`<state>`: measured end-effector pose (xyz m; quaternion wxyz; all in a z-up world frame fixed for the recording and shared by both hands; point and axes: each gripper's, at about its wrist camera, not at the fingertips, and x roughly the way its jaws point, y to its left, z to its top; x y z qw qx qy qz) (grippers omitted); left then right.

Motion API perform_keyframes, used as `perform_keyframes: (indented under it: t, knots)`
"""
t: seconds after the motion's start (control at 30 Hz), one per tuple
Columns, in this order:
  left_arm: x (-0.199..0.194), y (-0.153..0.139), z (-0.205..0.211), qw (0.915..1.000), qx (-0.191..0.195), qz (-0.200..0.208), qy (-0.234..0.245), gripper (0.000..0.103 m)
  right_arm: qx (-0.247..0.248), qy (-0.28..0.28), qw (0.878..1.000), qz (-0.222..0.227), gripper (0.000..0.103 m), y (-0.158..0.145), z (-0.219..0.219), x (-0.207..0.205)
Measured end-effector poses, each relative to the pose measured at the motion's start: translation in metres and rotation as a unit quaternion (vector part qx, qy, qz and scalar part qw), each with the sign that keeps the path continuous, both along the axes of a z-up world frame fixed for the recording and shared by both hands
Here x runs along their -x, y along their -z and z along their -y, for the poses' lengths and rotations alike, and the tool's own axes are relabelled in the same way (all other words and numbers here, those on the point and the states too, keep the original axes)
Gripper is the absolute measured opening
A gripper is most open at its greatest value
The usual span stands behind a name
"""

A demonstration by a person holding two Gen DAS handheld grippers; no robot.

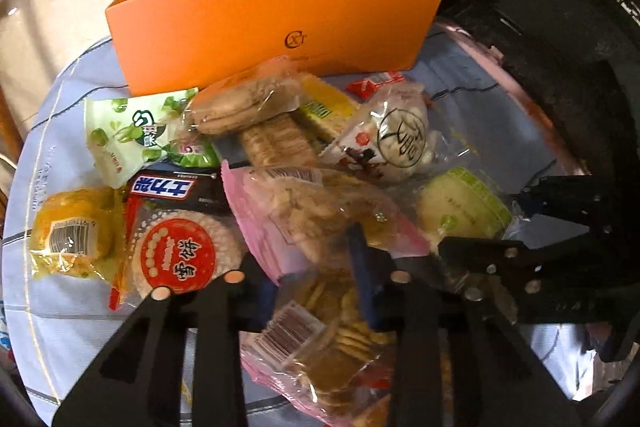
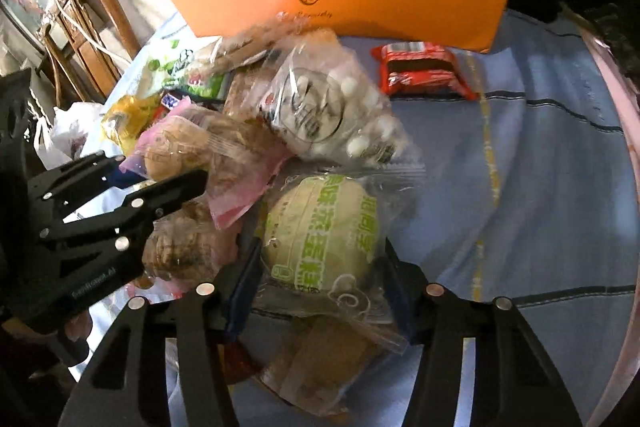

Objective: Organize snacks
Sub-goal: 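Grasp the pink cracker bag with the left tool while the right tool grasps the green-printed bun, then carry both packs over the orange box and open both tools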

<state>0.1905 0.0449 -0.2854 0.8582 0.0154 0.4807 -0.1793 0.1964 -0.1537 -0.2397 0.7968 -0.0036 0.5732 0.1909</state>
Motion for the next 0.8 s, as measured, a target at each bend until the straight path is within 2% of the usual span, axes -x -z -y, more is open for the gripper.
perform_keyframes:
  t: [0.13,0.2,0.23,0.27,0.3,0.4,0.43,0.5,0.53,0.57,0.6,0.63,0.77,0.8]
  knots:
    - [0.0,0.001,-0.002,0.9999,0.016,-0.006,0.0,0.027,-0.006,0.005,1.0,0.01,0.056,-0.008,0.007,0.003]
    - [-0.002,0.002,-0.006,0.9987,0.041,-0.029,-0.006,0.03,-0.009,0.005,1.0,0.006,0.056,-0.008,0.011,0.004]
    - [-0.006,0.006,-0.01,0.9966,0.061,-0.053,-0.018,0.058,-0.008,0.004,1.0,0.004,0.057,-0.007,0.011,0.005]
    - [-0.01,0.009,-0.015,0.9942,0.066,-0.073,-0.044,0.091,-0.007,0.004,1.0,0.001,0.057,-0.005,0.011,0.005]
    - [-0.011,0.008,-0.02,0.9928,0.069,-0.071,-0.069,0.096,-0.006,0.006,1.0,-0.001,0.057,-0.004,0.011,0.006]
    - [-0.017,0.002,-0.031,0.9852,0.121,-0.059,-0.106,0.096,-0.005,0.007,1.0,-0.001,0.057,-0.004,0.009,0.007]
    - [-0.021,0.001,-0.031,0.9834,0.128,-0.064,-0.111,0.096,-0.004,0.005,1.0,0.0,0.057,-0.006,0.013,0.009]
    - [-0.027,0.004,-0.026,0.9841,0.117,-0.077,-0.11,0.095,0.0,0.004,1.0,0.002,0.057,-0.008,0.014,0.009]
    - [-0.03,0.008,-0.021,0.9854,0.102,-0.092,-0.101,0.075,0.0,0.006,1.0,0.004,0.057,-0.009,0.016,0.009]
    - [-0.032,0.012,-0.016,0.9868,0.088,-0.101,-0.092,0.069,0.0,0.007,1.0,0.005,0.057,-0.01,0.015,0.008]
    - [-0.03,0.012,-0.01,0.9897,0.071,-0.093,-0.082,0.066,0.001,0.009,1.0,0.007,0.057,-0.012,0.015,0.008]
    - [-0.027,0.01,-0.005,0.9919,0.064,-0.086,-0.068,0.056,0.001,0.009,1.0,0.008,0.057,-0.013,0.017,0.008]
    - [-0.02,0.013,-0.005,0.9894,0.077,-0.109,-0.056,0.041,0.001,0.013,1.0,0.01,0.057,-0.014,0.017,0.008]
    - [-0.019,0.013,-0.005,0.9893,0.079,-0.111,-0.052,0.04,0.001,0.014,1.0,0.011,0.057,-0.014,0.018,0.009]
